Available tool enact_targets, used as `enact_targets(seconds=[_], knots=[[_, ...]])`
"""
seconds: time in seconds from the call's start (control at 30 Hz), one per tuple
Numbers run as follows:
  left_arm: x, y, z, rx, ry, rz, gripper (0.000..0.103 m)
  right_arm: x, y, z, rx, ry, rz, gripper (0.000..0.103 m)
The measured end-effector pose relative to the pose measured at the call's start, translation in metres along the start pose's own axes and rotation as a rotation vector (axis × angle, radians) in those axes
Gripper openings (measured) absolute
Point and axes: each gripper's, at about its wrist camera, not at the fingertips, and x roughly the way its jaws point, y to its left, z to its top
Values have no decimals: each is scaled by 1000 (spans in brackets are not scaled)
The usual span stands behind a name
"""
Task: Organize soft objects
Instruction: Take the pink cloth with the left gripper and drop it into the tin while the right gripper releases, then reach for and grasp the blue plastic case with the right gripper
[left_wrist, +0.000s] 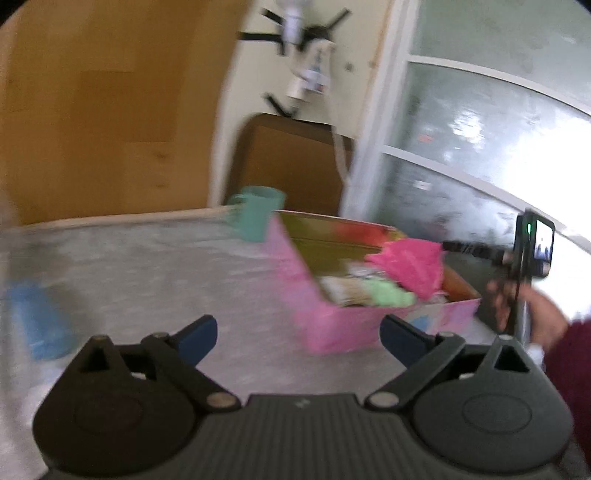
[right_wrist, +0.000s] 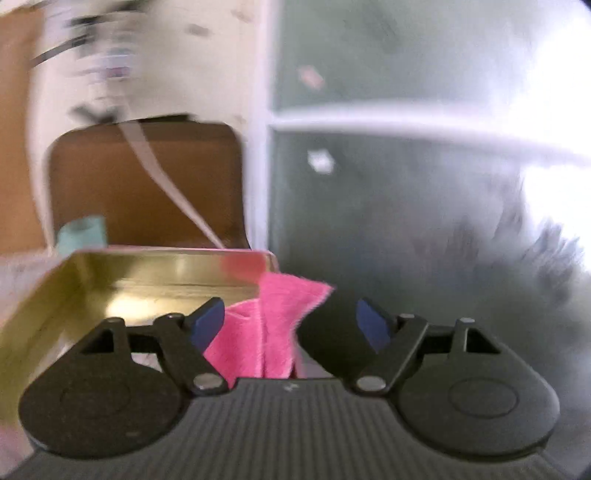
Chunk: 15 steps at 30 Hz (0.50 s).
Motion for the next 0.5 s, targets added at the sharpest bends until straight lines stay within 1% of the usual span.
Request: enact_targets(seconds=[0.03, 0.07, 0.1, 0.13, 0.17, 0.2, 0.3, 0.37, 0.4, 0.43, 0.5], knots=[[-10, 7, -3, -7, -5, 22, 98, 17, -14, 8, 75, 37, 11, 78], [-21, 15, -7, -18, -10, 45, 98, 30, -26, 14, 146, 55, 13, 74], [-32, 23, -11, -34, -21, 75, 98, 43, -36, 20, 198, 71, 25, 57], [-41, 29, -15, -50, -30, 99, 98, 55, -40, 24, 222, 95, 40, 26], [-48, 36, -17, -68, -40, 121, 98, 64, -41, 27, 236, 126, 53, 10], [-57, 45, -22, -92, -50, 148, 98, 71, -40, 29, 246, 149, 73, 5], [-75, 69, -34, -156, -58, 209, 98, 71, -13, 34, 189, 151, 162, 5], [-82, 85, -40, -198, -52, 243, 98, 66, 10, 33, 178, 175, 255, 5], [-85, 95, -43, -232, -50, 253, 98, 65, 23, 30, 175, 202, 306, 5], [-87, 102, -46, -262, -48, 255, 98, 64, 37, 25, 163, 240, 348, 7], [-92, 116, -51, -323, -50, 240, 98, 64, 62, 13, 123, 358, 421, 13]])
